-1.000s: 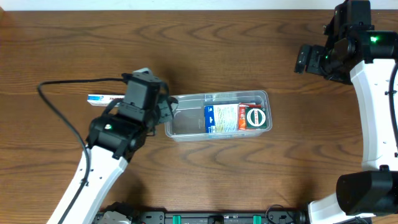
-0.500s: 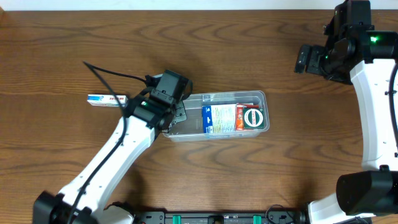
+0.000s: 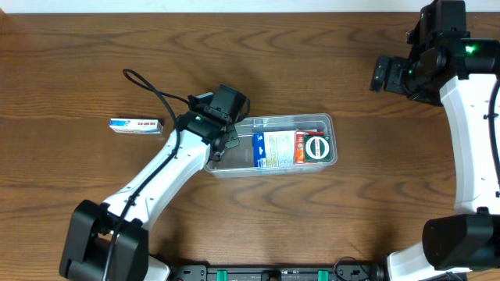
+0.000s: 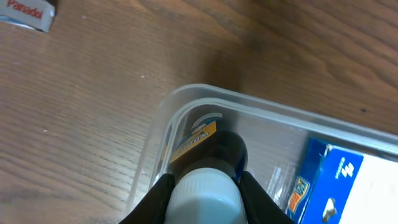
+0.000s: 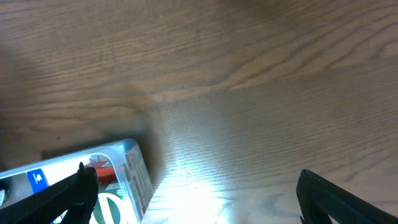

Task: Pack container
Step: 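Carry the bottle right and lower it into the container's left end, then release the bottle and move the left gripper to the Panadol box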

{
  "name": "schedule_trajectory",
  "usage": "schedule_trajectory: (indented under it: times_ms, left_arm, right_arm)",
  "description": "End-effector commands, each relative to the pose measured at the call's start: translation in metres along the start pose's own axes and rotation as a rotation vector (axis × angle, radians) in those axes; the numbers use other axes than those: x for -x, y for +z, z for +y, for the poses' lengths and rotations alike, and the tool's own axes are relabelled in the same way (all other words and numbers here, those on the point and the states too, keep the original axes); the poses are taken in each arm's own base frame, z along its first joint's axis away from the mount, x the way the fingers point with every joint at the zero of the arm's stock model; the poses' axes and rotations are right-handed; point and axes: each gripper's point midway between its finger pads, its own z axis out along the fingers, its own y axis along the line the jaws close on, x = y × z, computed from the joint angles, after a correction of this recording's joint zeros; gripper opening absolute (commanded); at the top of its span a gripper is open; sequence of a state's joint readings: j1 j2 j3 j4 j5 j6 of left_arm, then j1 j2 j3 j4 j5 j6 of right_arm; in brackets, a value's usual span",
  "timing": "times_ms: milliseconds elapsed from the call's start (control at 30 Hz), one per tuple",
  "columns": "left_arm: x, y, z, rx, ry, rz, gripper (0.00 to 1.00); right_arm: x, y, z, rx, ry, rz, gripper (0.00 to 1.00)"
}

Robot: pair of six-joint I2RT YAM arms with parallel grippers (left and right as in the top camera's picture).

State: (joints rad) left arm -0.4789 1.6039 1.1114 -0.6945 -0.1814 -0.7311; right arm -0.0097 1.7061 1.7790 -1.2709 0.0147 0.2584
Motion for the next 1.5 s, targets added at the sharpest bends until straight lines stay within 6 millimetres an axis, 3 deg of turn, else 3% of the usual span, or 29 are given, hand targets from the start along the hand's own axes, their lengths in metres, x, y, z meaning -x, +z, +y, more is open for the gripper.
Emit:
schedule_trajectory:
  times_ms: [0,233,333,400,467,533,733,867,967,1067,1300,1467]
  left_arm:
    - [0.023,-0.007,0.003,0.042,-0.080,-0.094,0.12]
    - [0.028,-0.007,-0.001,0.021,-0.121,-0.116,0.12]
    - [0.029,-0.007,-0.003,0.014,-0.124,-0.120,0.17]
    - [0.030,-0.008,-0.004,0.008,-0.125,-0.123,0.33]
    - [0.031,-0.008,-0.005,0.004,-0.127,-0.127,0.55]
    - [0.032,-0.008,-0.006,0.000,-0.128,-0.129,0.61]
    - [0.033,-0.008,-0.009,-0.014,-0.131,-0.129,0.63]
    - [0.037,-0.012,-0.023,-0.087,-0.118,-0.131,0.63]
    - [0.046,-0.028,-0.036,-0.167,-0.062,-0.165,0.63]
    - [0.057,-0.052,-0.036,-0.203,0.004,-0.226,0.64]
    - [0.086,-0.102,0.017,-0.173,-0.032,-0.349,0.69]
    - [0.106,-0.108,0.060,-0.101,-0.074,-0.392,0.69]
  right_arm:
    - [0.002,-0.001,0.000,0.003,-0.002,-0.003,0.99]
    - [0.002,-0.001,0.000,0.004,-0.002,-0.003,0.99]
    - [0.002,-0.001,0.000,0.003,-0.002,-0.003,0.99]
    - [0.002,-0.001,0.000,0.003,-0.002,-0.003,0.99]
    - [0.002,-0.001,0.000,0.004,-0.002,-0.003,0.99]
    - [0.002,-0.001,0.000,0.003,-0.002,-0.003,0.99]
    - [0.002,-0.001,0.000,0.004,-0.002,-0.003,0.99]
    - [0.002,-0.001,0.000,0.003,-0.002,-0.003,0.99]
    - [0.002,-0.001,0.000,0.003,-0.002,-0.003,0.99]
    - [0.002,-0.001,0.000,0.003,-0.002,-0.003,0.99]
    - [0.002,-0.001,0.000,0.003,-0.002,-0.003,0.99]
    - [0.002,-0.001,0.000,0.003,-0.002,-0.003,0.99]
